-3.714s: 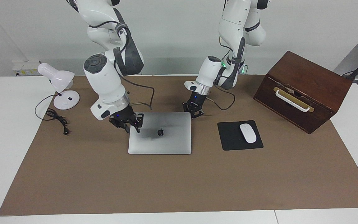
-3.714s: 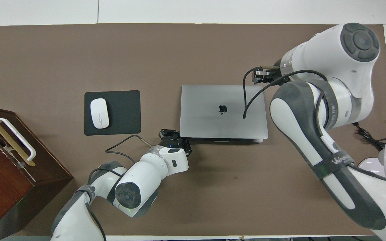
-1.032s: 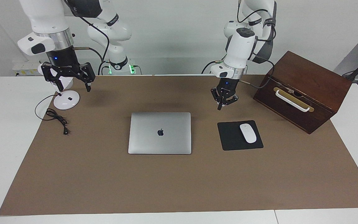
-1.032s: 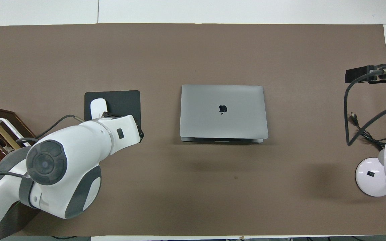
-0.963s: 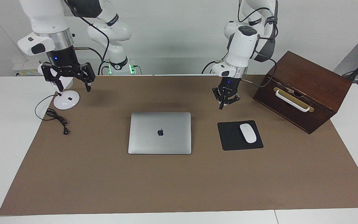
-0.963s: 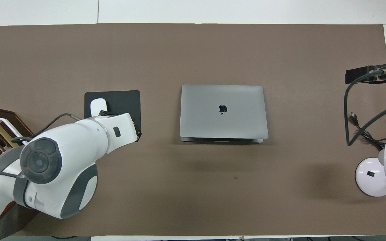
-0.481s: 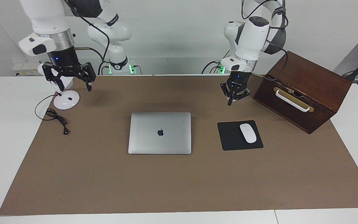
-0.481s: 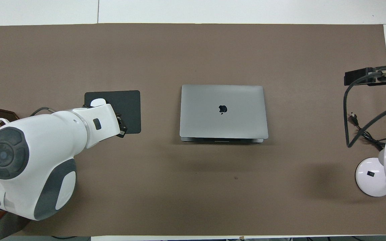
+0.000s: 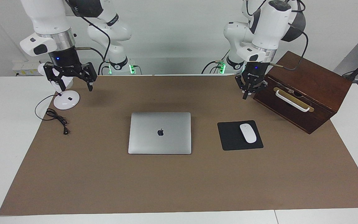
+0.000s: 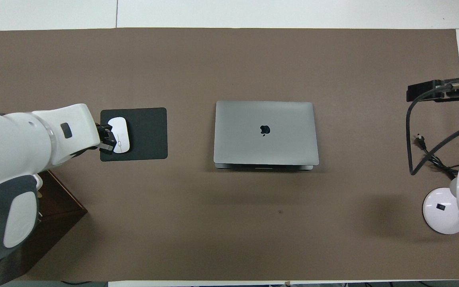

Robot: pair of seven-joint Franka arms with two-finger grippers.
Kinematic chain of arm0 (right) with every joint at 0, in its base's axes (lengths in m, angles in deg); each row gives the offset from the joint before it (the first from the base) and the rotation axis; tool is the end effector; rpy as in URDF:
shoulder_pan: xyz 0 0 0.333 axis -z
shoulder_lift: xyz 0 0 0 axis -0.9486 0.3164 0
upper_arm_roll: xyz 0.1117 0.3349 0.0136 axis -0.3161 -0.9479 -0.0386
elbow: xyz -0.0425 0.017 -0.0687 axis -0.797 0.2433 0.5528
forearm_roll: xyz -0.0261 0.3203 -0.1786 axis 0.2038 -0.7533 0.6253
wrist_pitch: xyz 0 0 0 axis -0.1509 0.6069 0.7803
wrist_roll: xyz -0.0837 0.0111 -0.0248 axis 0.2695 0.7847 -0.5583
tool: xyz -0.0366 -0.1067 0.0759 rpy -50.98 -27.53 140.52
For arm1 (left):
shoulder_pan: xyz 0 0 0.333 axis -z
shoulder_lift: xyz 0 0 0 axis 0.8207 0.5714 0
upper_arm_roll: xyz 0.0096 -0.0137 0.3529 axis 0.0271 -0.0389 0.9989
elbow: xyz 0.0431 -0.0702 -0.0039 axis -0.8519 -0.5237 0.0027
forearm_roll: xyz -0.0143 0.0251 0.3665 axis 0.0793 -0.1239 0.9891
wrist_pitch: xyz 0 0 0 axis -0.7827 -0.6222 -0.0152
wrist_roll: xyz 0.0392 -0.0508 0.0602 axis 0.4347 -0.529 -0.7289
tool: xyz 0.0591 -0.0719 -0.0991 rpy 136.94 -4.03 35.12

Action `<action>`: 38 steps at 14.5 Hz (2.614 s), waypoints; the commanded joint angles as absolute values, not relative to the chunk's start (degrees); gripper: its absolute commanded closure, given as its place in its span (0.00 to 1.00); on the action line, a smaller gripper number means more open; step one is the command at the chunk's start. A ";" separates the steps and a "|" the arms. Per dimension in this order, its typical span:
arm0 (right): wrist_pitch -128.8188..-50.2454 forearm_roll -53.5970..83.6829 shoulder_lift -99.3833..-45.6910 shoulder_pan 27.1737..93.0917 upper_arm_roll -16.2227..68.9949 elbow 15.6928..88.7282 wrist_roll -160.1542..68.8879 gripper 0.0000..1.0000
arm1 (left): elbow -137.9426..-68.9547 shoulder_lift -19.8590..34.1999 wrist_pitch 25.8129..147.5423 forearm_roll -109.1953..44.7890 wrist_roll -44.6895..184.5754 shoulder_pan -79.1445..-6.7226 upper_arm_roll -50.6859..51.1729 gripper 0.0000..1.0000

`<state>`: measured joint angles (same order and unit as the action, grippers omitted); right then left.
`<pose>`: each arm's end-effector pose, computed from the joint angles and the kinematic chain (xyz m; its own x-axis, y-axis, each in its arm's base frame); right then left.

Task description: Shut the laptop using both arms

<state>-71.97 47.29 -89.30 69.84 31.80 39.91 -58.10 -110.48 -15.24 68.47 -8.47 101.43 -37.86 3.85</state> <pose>0.5405 0.0300 0.6543 0.9844 -0.0112 0.1754 -0.0143 -0.9998 0.0163 0.4730 -0.1436 0.5854 0.8089 -0.5178 0.2786 -0.5258 -0.8491 -0.0514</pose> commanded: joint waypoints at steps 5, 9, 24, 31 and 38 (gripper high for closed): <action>-65.29 45.45 -89.28 70.42 31.39 39.25 -59.53 0.00 | -104.29 -15.46 61.23 -8.82 109.29 -47.15 3.45 0.93; -60.71 46.42 -89.28 70.42 31.21 38.64 -58.56 0.00 | -103.59 -15.55 60.27 -8.82 108.94 -50.92 3.36 0.00; -59.91 48.27 -89.20 70.77 31.65 38.37 -57.85 0.00 | -87.88 -10.02 45.09 -7.68 80.11 -53.74 3.36 0.00; -60.26 48.18 -89.20 70.59 31.48 38.37 -57.67 0.00 | -84.07 -8.69 35.05 -8.03 80.03 -53.74 3.36 0.00; -59.83 46.87 -89.28 70.59 31.56 38.55 -57.76 0.00 | -86.62 -9.22 35.39 -8.12 76.53 -53.66 3.36 0.00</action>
